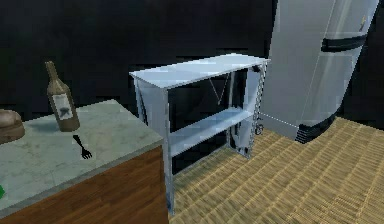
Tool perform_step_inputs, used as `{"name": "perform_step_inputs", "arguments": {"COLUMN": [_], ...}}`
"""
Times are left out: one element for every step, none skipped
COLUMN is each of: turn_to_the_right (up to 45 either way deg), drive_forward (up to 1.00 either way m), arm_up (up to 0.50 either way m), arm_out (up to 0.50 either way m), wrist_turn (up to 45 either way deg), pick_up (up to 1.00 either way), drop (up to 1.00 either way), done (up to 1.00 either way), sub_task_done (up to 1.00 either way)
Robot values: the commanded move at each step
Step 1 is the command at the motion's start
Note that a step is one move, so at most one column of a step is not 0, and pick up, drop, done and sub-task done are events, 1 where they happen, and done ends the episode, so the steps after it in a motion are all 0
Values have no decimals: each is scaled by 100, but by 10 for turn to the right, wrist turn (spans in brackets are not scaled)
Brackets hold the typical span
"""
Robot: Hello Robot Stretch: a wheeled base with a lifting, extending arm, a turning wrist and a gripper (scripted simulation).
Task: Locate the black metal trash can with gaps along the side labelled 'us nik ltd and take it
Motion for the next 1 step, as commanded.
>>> {"name": "perform_step_inputs", "arguments": {"turn_to_the_right": [0], "drive_forward": [0], "arm_up": [0], "arm_out": [0], "wrist_turn": [450], "pick_up": [0], "drop": [0], "done": [0], "sub_task_done": [0]}}
